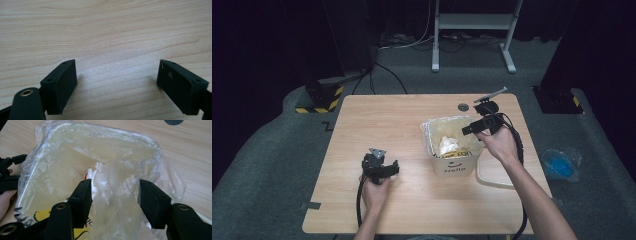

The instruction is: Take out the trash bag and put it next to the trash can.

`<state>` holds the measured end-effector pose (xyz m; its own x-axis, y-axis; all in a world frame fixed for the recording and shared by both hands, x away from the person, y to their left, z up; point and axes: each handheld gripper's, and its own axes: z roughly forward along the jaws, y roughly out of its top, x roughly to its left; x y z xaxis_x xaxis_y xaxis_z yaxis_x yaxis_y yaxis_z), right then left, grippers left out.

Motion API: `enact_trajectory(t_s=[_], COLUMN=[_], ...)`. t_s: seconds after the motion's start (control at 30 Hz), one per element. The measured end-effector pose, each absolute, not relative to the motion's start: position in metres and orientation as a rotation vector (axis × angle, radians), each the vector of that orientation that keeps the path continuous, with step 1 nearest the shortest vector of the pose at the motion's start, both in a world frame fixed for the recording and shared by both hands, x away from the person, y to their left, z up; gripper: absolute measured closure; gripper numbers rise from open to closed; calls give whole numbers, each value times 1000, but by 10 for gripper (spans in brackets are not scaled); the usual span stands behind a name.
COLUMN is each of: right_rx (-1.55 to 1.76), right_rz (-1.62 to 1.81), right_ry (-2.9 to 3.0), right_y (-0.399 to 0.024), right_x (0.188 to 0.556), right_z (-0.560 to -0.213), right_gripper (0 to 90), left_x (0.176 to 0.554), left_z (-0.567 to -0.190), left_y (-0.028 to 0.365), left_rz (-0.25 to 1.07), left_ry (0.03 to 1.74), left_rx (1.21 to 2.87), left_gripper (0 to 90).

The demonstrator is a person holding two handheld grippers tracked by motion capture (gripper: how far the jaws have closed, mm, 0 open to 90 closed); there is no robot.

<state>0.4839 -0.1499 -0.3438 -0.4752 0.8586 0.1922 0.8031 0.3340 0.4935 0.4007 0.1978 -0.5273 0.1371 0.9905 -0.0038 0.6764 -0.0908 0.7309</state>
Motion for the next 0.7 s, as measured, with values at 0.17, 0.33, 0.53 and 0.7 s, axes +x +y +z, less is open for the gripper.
enact_trajectory(t_s=[0.17, 0.33, 0.53, 0.7], right_rx=[1548, 1535, 1526, 1513], right_rz=[820, 811, 801, 800], right_ry=[2489, 2508, 2524, 2539], right_y=[-145, -136, -127, -119], right_x=[483, 484, 484, 484], right_z=[-345, -348, -350, -351], right_gripper=[426, 400, 378, 362], left_x=[401, 401, 401, 401], left_z=[-527, -527, -527, -527], left_y=[198, 198, 198, 198], left_rz=[690, 691, 692, 691], left_ry=[1599, 1599, 1600, 1599], left_rx=[1833, 1833, 1830, 1833], left_gripper=[164, 164, 164, 164])
